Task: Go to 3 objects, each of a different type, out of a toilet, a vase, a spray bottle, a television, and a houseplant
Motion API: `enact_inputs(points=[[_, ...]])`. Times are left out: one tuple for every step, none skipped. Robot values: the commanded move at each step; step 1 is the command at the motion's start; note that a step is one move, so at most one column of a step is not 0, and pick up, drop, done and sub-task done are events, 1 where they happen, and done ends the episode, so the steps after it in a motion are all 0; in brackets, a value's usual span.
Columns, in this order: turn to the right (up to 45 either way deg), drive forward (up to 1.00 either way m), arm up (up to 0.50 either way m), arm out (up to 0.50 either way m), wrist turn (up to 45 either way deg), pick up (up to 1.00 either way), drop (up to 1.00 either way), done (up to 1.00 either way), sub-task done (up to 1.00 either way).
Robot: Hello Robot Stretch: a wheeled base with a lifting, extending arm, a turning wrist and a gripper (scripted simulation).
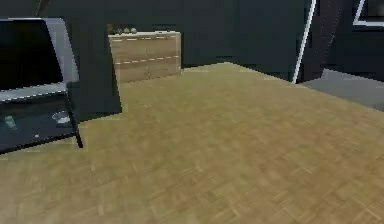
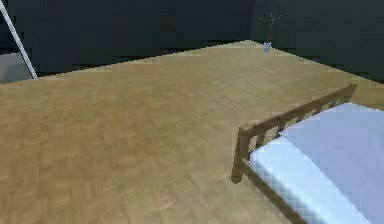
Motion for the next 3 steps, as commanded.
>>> enact_inputs(points=[[-30.0,0.0,0.0,0.0,0.0,0.0,0.0,0.0,0.0],[0.0,1.0,0.0,0.0,0.0,0.0,0.0,0.0,0.0],[0.0,0.55,0.0,0.0,0.0,0.0,0.0,0.0,0.0]])
